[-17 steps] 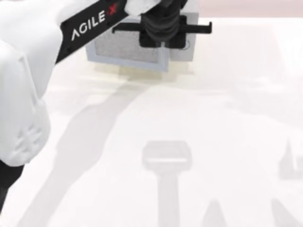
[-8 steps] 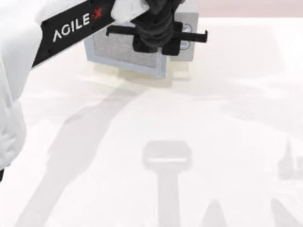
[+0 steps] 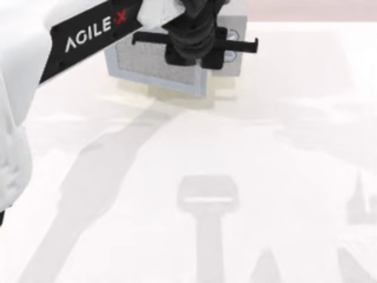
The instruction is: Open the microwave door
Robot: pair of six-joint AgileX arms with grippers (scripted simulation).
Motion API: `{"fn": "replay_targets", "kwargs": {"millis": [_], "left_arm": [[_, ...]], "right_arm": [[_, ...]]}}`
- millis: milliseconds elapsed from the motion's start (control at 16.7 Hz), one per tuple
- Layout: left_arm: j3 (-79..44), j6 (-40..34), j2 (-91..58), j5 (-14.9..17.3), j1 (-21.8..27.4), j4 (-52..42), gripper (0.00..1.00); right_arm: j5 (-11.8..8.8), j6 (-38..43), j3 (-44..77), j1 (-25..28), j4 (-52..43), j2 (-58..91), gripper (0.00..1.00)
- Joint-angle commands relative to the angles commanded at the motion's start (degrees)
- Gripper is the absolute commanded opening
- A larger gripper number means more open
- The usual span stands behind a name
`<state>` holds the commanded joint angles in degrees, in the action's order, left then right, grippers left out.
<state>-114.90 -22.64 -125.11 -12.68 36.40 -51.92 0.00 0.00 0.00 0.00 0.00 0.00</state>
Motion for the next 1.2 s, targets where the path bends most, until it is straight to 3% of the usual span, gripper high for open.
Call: {"fn": "replay_targets", "kwargs": {"millis": [1200], "left_arm": [[3.64, 2.26, 2.44, 1.14, -0.24, 1.97, 0.00]], "right_arm": [[0.00, 0.00, 0.00, 0.00, 0.00, 0.00, 1.00]]}}
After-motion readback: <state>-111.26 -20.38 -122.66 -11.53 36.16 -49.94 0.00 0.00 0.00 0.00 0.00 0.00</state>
